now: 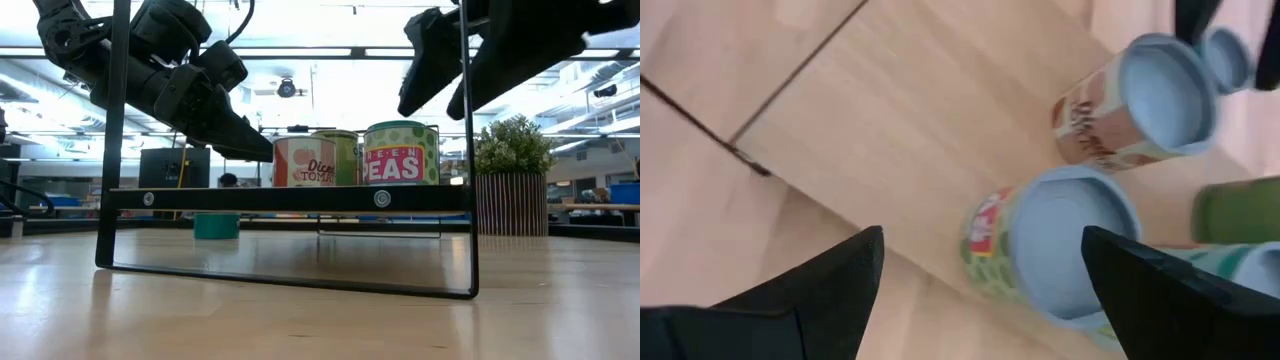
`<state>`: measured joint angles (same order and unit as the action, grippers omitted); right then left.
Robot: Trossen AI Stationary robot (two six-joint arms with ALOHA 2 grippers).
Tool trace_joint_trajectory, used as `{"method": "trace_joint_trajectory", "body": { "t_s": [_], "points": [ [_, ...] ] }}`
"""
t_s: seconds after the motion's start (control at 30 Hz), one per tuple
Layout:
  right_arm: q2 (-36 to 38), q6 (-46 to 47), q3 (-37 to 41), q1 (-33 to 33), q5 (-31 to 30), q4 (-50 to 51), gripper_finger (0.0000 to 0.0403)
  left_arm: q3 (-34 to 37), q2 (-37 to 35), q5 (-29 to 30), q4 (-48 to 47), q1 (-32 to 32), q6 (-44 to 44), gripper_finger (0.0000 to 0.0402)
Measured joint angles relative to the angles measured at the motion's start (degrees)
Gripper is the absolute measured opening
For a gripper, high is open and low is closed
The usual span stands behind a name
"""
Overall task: Pick and place cans onto a shelf
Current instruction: Adjust the cans on the shelf
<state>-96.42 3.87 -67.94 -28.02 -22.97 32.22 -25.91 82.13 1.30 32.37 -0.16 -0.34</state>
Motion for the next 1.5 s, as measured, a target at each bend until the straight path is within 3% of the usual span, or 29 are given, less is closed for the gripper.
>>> {"method": "trace_joint_trajectory", "body": {
  "t_s": [0.3, 0.77, 1.3, 1.5],
  "points": [
    [-0.01, 2.49, 0.0, 2.25, 0.56, -0.39, 0.0336, 0.0, 0.0, 0.07, 0.07, 0.0, 0.0, 0.0297],
    [-0.04, 9.47, -0.02, 4.62, 3.58, -1.64, 0.0183, 0.0, 0.0, 0.11, 0.41, 0.0, 0.02, 0.0297],
    [-0.11, 10.55, 4.11, 4.54, 3.23, -8.16, 0.0171, 0.0, 0.0, 0.11, 0.42, 0.0, 0.04, 0.0297],
    [-0.11, 8.64, 4.11, 4.54, 3.68, -7.77, 0.0139, 0.0, 0.0, 0.11, 0.42, 0.0, 0.04, 0.0297]
  ]
}}
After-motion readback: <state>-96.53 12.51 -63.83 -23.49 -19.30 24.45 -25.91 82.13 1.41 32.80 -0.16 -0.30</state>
